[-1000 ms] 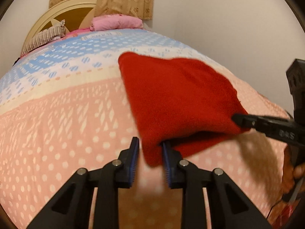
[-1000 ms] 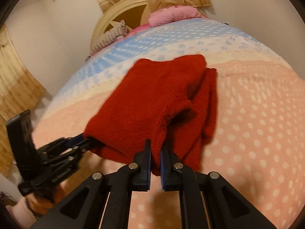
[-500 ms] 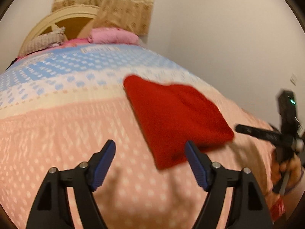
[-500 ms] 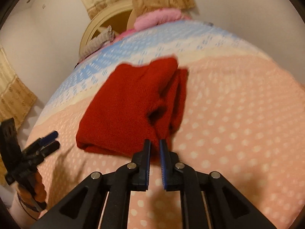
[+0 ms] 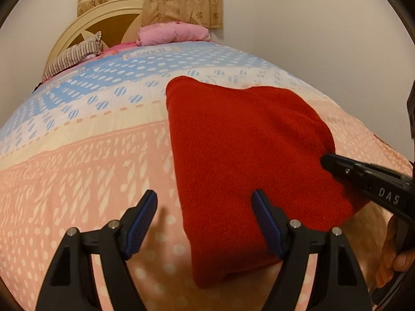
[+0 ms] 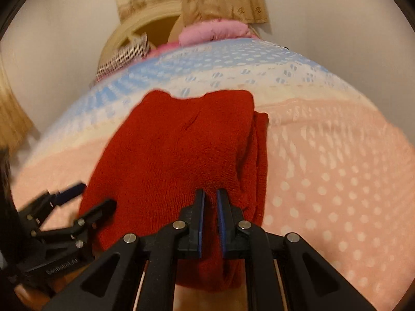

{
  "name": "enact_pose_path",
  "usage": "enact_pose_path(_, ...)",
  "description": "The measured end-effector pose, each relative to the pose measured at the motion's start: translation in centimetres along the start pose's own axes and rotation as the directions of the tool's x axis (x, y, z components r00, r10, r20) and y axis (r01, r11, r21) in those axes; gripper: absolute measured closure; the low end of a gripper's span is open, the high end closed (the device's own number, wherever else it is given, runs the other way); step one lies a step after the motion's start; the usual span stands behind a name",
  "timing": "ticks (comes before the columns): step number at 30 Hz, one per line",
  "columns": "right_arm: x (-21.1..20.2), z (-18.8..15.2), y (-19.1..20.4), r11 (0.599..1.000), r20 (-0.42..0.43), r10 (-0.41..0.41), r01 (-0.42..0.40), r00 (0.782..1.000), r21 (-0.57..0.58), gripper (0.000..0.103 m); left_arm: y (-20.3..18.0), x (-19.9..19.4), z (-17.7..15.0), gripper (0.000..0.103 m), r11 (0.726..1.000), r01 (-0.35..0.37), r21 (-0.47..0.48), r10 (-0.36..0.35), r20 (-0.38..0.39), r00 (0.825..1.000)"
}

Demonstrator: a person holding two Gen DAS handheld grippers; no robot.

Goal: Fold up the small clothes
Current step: 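Pinch and straighten the folded bundle's edge with the right tool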

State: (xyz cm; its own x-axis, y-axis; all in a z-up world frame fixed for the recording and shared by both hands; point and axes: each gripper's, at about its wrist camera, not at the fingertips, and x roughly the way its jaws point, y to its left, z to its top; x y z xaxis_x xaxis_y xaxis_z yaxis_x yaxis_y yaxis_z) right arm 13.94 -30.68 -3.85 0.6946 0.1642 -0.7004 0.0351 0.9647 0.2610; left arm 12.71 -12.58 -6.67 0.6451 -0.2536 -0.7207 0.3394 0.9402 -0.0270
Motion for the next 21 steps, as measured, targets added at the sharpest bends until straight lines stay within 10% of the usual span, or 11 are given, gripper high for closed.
enact_pose_path(16,-1.2,-0.9,1.4,0.997,0.066,-0.064,0.066,0.996,-0.028,0.09,1.3,-0.2,-1.0,0.004,0.997,0.002,-0.081,-0.005,-0.043,0.999)
enact_pose_path(21,-4.0,-3.2,0.9,0.998,0.081,-0.058,0.055,0.995,0.039,0.064,3.2,-1.3,-2.7,0.002,0.983,0.086,-0.164,-0.1,-0.074,0.992)
